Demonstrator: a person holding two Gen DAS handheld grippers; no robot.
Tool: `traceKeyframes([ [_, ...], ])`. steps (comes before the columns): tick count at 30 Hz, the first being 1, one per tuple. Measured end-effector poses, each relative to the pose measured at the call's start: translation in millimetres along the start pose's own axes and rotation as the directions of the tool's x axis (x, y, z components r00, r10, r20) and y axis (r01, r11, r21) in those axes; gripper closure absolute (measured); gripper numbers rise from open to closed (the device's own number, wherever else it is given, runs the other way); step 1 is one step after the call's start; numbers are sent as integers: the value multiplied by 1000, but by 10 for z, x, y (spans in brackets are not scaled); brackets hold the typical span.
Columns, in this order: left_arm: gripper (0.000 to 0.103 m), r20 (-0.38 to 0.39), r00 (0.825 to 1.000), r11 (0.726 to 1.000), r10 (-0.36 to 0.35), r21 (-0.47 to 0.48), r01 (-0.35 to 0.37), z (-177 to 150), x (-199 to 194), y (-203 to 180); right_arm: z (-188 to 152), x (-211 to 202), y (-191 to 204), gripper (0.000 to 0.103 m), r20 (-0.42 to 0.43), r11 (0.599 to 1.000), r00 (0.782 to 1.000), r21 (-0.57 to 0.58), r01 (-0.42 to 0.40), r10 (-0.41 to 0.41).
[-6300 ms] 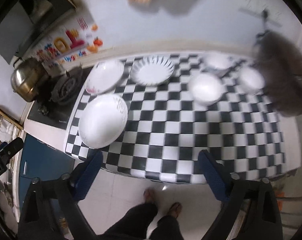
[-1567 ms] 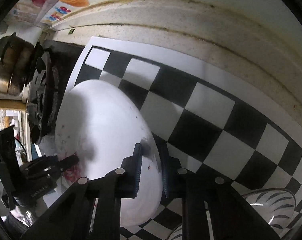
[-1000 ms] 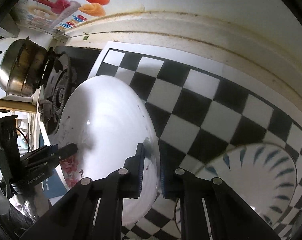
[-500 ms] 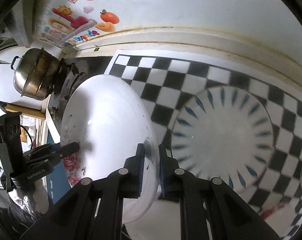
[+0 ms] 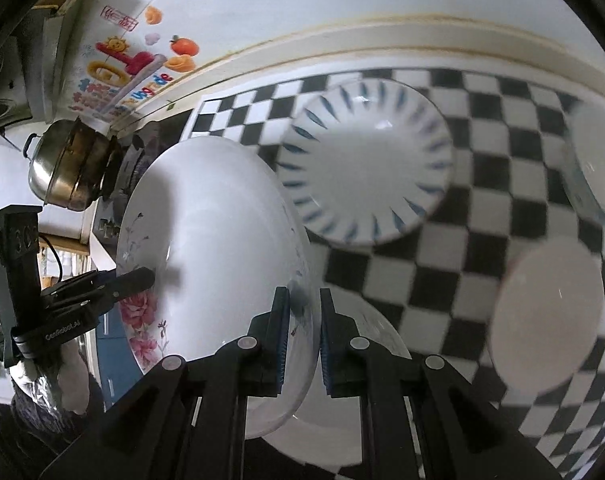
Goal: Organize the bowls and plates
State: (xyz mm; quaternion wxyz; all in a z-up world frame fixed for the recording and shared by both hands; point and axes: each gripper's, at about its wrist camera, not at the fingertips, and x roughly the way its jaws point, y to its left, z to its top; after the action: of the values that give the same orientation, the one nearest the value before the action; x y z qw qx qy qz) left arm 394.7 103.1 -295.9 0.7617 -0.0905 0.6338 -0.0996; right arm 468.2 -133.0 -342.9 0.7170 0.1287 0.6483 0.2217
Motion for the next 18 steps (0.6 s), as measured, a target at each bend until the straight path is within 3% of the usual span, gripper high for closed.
traceKeyframes([
  [12, 77, -146, 989, 996, 18, 90, -5, -320, 566, -369, -823, 166, -629, 87, -36, 990, 999, 141, 16, -11],
  [18, 76, -204, 977, 993, 54, 118, -30, -400, 758, -397, -981, 308, -744, 87, -71, 986, 997, 164, 23, -11],
])
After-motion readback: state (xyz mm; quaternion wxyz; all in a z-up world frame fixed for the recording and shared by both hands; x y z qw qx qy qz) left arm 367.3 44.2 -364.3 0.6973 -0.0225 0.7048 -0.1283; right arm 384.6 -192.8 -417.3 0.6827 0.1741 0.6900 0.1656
